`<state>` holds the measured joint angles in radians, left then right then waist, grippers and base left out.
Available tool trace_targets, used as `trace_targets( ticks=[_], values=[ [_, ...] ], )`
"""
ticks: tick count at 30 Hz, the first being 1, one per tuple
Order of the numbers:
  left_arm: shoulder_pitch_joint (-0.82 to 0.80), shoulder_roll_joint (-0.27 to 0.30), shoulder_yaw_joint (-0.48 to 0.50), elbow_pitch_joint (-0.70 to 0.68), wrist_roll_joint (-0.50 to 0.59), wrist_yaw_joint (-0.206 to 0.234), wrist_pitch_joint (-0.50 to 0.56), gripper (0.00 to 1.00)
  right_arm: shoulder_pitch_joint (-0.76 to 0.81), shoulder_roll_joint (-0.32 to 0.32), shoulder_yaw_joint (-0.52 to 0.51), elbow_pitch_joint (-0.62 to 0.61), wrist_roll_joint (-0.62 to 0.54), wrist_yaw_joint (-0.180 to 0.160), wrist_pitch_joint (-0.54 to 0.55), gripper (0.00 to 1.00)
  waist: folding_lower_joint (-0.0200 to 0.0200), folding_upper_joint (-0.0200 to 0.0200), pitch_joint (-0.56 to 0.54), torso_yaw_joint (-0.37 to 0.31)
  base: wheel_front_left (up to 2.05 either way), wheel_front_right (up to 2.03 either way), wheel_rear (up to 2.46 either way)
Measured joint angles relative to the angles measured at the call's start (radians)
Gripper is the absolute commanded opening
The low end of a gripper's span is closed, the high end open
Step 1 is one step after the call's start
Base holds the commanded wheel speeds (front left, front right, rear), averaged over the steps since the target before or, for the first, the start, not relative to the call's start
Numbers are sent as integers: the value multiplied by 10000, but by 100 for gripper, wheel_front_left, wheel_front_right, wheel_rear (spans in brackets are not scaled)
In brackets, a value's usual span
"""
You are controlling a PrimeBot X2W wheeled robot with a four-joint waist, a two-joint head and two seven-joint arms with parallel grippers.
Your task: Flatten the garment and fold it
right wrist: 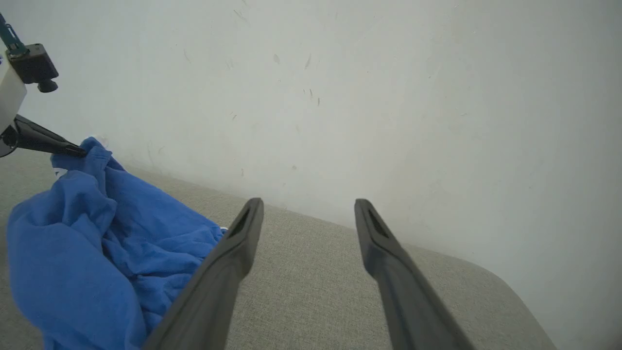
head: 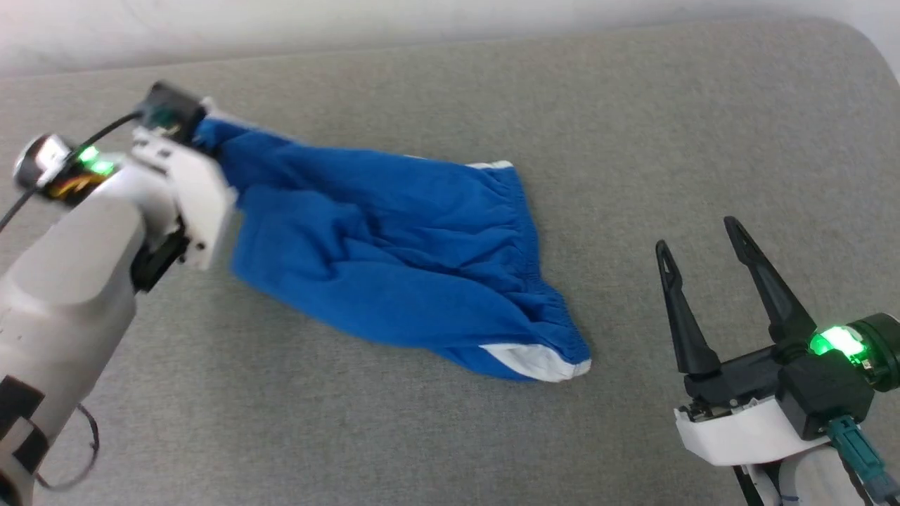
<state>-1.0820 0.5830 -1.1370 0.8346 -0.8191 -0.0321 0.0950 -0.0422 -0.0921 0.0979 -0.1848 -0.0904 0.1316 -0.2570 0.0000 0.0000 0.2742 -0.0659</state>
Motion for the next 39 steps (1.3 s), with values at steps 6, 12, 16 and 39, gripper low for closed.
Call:
trace_targets(
  ticks=[6, 12, 16, 39],
  values=[
    [608, -426, 77, 1662, -272, 59, -378, 0, -140, 35, 8, 142, 2, 0, 0, 100, 1, 0, 426, -462, 0, 0, 0],
    [640, -930, 245, 2320, -431, -90, -1463, 100, -148, -27, -98, 255, -29, 0, 0, 100, 1, 0, 435, -567, 0, 0, 0],
    [617, -1306, 385, 2309, -399, -96, -2811, 100, -341, -445, -130, 309, -73, 2, 0, 100, 1, 0, 171, -461, 0, 0, 0],
    [7238, -1350, 7461, -8264, 5156, 5024, -3521, 100, -6684, -5311, 5582, 3509, 5221, 2, 3624, 100, -1, 1, -1015, 1732, 0, 0, 0]
  ],
)
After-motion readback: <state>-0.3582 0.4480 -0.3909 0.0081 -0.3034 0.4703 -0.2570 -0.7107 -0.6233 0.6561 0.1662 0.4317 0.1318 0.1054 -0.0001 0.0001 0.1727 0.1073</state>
